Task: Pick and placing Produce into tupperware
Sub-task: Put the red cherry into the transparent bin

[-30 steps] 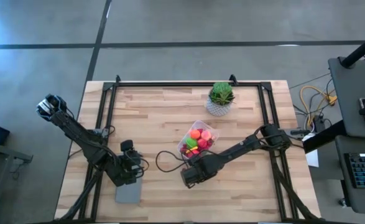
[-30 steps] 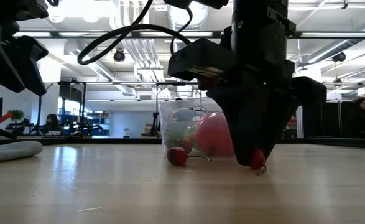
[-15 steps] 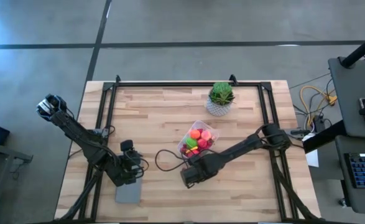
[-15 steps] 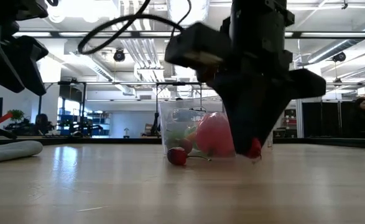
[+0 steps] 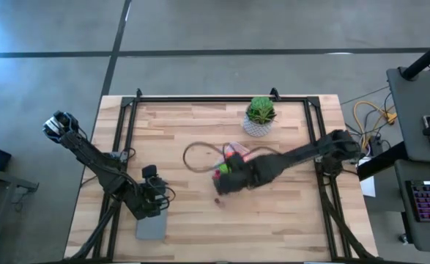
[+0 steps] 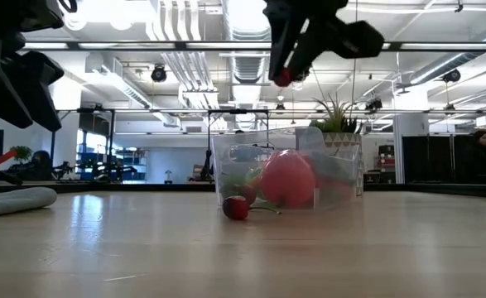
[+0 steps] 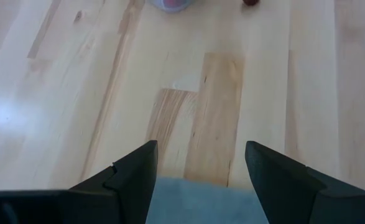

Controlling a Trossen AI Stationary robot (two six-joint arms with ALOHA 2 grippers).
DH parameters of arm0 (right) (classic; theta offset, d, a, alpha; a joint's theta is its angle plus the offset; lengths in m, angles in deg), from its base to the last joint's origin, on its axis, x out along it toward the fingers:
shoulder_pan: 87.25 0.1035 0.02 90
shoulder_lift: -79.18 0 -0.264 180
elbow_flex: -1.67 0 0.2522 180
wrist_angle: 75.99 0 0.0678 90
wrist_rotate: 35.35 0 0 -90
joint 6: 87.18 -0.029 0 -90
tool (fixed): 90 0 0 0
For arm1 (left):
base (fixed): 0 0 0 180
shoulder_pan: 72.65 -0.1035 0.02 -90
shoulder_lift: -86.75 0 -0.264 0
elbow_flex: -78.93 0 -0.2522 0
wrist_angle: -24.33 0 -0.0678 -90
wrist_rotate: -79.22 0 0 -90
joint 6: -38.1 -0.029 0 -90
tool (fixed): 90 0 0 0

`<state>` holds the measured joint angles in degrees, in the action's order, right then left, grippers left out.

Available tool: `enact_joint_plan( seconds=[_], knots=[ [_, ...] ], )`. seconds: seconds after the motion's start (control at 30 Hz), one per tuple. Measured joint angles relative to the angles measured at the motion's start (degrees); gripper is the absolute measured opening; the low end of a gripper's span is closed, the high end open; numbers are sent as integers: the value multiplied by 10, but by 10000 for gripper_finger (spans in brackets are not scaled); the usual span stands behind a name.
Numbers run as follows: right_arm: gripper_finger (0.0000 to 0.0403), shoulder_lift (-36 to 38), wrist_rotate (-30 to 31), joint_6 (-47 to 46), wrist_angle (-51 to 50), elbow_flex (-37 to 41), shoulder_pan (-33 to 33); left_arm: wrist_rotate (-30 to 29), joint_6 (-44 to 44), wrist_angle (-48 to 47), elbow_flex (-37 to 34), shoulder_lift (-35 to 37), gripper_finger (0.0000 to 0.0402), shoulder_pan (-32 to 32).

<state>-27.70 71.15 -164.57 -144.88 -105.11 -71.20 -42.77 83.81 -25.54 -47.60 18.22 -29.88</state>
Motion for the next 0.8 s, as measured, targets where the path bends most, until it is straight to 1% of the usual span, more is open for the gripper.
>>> enact_joint_plan(
  seconds=[0.1, 0.2, 0.27, 0.4, 0.47, 0.53, 0.6, 0.67, 0.73, 0.8],
  knots=[
    [78, -1, -17, 40, -36, 4, -35, -3, 0, 17, -7, 0, 228, 0],
    [110, -10, -31, 55, -64, 5, -60, -3, 4, 36, -16, 0, 228, 0],
    [136, -12, -29, 54, -73, 6, -64, -3, 5, 47, -20, 0, 228, 0],
    [185, -11, 1, 36, -72, 6, -58, -4, 4, 64, -26, 0, 228, 0],
    [205, -8, 2, 33, -72, 5, -52, -17, -19, 80, -31, 0, 228, -1],
    [220, -3, 3, 26, -72, 5, -40, -29, -76, 116, -36, -1, 228, -5],
    [230, 5, 9, 23, -72, 5, -24, -30, -164, 152, -38, -6, 228, -14],
    [238, 14, 28, 4, -72, 5, -3, -28, -257, 203, -38, -14, 228, -29],
    [244, 26, 55, -27, -76, 5, 20, -4, -340, 260, -38, -25, 228, -55],
    [247, 43, 85, -68, -87, 5, 42, 49, -400, 312, -38, -38, 228, -91]
  ],
)
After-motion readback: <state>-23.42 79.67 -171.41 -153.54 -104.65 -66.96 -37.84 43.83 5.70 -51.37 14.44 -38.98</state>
